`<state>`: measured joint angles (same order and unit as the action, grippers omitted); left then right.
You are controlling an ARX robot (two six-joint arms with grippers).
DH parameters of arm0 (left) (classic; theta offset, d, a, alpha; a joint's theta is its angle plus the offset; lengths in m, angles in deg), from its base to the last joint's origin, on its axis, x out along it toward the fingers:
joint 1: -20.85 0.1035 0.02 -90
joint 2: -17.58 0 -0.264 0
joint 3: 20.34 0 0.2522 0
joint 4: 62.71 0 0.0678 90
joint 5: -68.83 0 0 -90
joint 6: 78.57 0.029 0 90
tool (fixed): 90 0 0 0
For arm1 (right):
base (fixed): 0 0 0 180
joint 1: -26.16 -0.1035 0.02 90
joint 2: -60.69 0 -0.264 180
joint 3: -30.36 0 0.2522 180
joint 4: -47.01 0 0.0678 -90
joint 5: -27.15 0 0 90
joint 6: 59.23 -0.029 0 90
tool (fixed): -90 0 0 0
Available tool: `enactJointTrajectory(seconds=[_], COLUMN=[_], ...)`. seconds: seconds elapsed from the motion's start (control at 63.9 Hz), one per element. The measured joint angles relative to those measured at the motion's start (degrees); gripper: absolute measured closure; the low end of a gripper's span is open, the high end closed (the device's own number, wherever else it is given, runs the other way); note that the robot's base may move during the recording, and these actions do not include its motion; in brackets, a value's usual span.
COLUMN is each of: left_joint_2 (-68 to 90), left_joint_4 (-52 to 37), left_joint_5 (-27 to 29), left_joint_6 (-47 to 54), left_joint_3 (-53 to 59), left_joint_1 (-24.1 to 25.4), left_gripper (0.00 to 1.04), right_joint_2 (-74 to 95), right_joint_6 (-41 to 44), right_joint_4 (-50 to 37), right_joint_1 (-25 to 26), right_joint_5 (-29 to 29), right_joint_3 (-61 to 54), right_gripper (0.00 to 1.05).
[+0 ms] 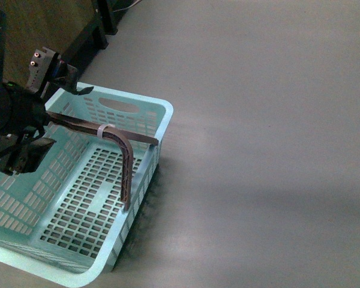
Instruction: Pick lemon and mango into basket
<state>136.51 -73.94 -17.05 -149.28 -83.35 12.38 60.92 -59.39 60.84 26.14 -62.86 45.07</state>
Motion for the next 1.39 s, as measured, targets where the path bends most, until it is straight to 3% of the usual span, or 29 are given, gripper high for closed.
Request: enactJointTrajectory(seconds=[0.438, 0.626, 0.861, 1.174, 1.394], left_joint_2=[6.9, 4.5, -12.0, -39.2, -49.9], left_joint_4=[3.4, 3.7, 5.3, 16.2, 22.3], left_joint_5=[1.0, 2.2, 0.5, -1.2, -0.7], left_joint_6=[-7.0, -6.9, -8.7, -14.6, -16.7], left_joint_3=[-8.8, -6.6, 1.0, 3.7, 2.6], left_joint_1=[-2.3, -2.8, -3.2, -3.4, -3.9], left_gripper=[0.76, 0.77, 0.77, 0.78, 0.78], right_joint_2=[0.0, 0.0, 0.0, 0.0, 0.0], right_joint_6=[0.0, 0.0, 0.0, 0.0, 0.0], right_joint_4=[0.0, 0.0, 0.0, 0.0, 0.0], right_joint_1=[0.0, 0.0, 0.0, 0.0, 0.0], right_joint_5=[0.0, 0.0, 0.0, 0.0, 0.0], right_joint_3=[0.0, 0.0, 0.0, 0.0, 0.0], right_gripper=[0.09, 0.09, 0.09, 0.09, 0.09])
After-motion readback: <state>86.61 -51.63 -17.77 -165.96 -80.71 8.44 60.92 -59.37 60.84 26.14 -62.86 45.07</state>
